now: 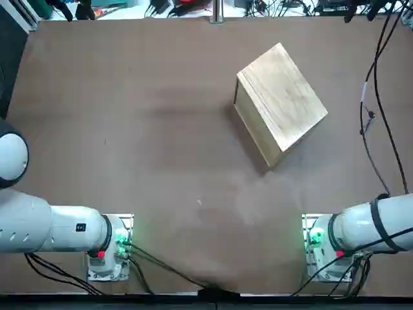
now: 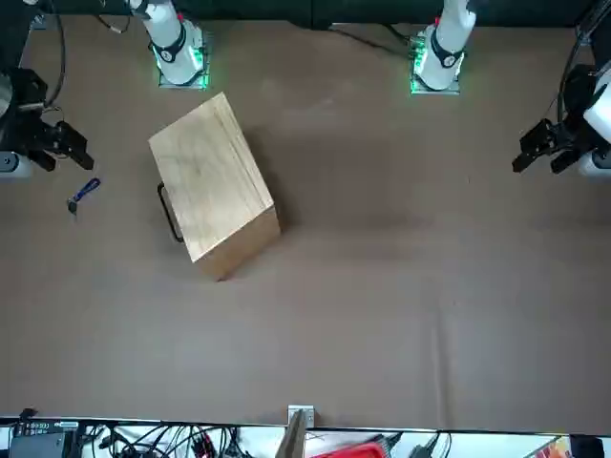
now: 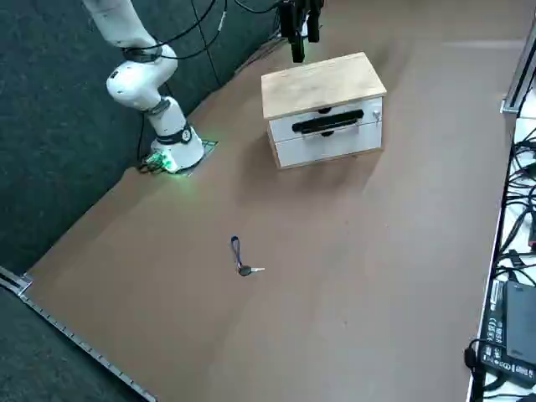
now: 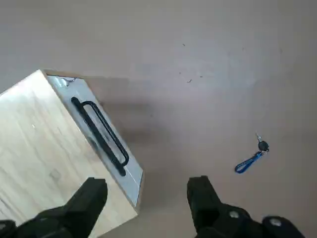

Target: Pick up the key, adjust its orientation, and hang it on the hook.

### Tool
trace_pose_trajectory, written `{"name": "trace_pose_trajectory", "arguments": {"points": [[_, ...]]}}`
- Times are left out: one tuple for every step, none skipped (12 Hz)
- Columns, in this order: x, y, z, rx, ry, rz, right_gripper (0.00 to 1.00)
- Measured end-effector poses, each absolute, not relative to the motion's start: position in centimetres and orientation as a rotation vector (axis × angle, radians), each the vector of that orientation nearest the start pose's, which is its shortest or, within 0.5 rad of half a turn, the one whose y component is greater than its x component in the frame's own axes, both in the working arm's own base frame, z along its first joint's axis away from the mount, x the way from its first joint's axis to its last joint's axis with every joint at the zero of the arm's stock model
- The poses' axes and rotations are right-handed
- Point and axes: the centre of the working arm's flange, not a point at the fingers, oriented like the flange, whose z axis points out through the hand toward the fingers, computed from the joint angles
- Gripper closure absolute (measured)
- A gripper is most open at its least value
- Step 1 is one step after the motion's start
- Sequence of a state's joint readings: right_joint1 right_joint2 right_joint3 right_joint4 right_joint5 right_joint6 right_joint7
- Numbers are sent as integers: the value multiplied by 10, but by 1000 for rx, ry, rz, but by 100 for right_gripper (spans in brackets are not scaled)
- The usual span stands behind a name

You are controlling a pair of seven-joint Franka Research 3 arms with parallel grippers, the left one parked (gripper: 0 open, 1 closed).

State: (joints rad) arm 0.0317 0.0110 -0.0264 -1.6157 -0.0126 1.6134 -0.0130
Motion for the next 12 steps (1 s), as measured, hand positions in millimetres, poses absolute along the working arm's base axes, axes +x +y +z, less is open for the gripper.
{"name": "trace_pose_trajectory", "arguments": {"points": [[561, 2, 601, -3154, -30, 21, 0], [561, 2, 601, -3154, -30, 21, 0], [561, 2, 601, -3154, -30, 21, 0], [561, 2, 601, -3154, -30, 21, 0], [561, 2, 601, -3154, -30, 21, 0], [561, 2, 601, -3154, -30, 21, 0], [561, 2, 601, -3154, -31, 21, 0], [561, 2, 601, -3154, -31, 21, 0], [561, 2, 601, -3154, -31, 21, 0], [561, 2, 601, -3154, -31, 20, 0], [561, 2, 601, -3154, -31, 20, 0], [561, 2, 601, -3154, -31, 20, 0]]}}
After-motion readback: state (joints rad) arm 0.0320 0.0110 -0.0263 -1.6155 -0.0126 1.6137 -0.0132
